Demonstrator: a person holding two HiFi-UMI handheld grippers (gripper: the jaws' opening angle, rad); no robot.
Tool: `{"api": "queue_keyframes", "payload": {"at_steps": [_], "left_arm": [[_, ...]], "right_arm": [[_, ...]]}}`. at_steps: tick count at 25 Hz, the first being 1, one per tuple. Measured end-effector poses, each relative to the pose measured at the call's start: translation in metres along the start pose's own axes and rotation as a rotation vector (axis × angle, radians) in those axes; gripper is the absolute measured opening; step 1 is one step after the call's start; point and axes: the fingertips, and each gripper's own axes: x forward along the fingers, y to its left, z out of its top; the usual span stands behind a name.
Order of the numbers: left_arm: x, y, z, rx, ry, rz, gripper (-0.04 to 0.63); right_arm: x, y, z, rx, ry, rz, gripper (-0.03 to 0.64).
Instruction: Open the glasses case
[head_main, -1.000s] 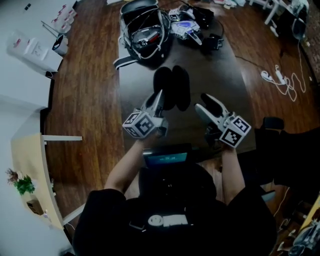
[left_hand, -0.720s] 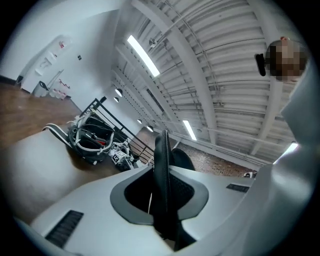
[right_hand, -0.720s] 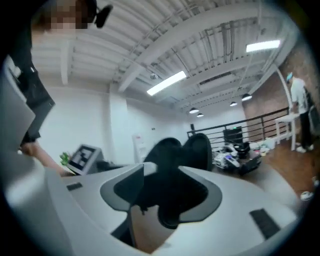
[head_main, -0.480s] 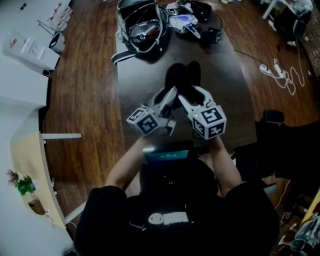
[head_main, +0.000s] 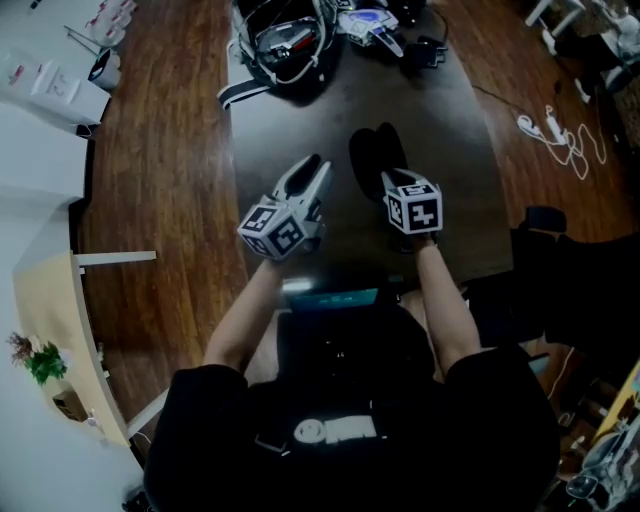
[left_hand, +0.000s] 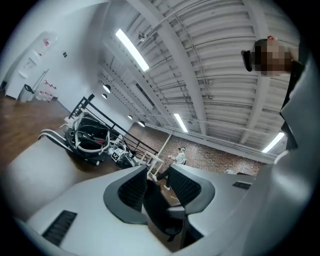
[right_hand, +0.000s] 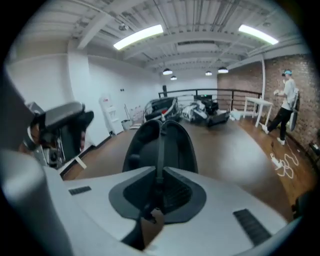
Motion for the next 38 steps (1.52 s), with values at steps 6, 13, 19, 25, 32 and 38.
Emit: {"api": "queue_keyframes", "payload": {"at_steps": [6,13,19,25,32,38], "left_arm": [[-0.011,0.011,0.003,0.073,0.018,0.031,0.140],[-0.022,0.018,0.003,0.114,0.028,0.005,0.126],[-0.033,0.029,0.002,0.114,0.040,-0.014,0.127],[-0.041,0.018,0.022,0.154,-0.006,-0.028,0.054],[-0.050,-0.037,0.024,0.240,-0.001,-0.060,-0.002],[-0.075,-0.088,0.003,0.226,0.002,-0.111,-0.002]], "right_arm": [[0.066,0.009,-0.079,0.073,0.252,-0.003,0.057],[0.079,0.019,-0.070,0.115,0.190,-0.009,0.107],[0.038,0.046,-0.009,0.158,-0.138,0.103,0.107],[-0.072,0.073,0.075,0.182,-0.640,0.336,0.003],[-0.150,0.085,0.079,0.145,-0.800,0.377,0.003],[-0.194,0.091,0.043,0.120,-0.822,0.306,0.003]]}}
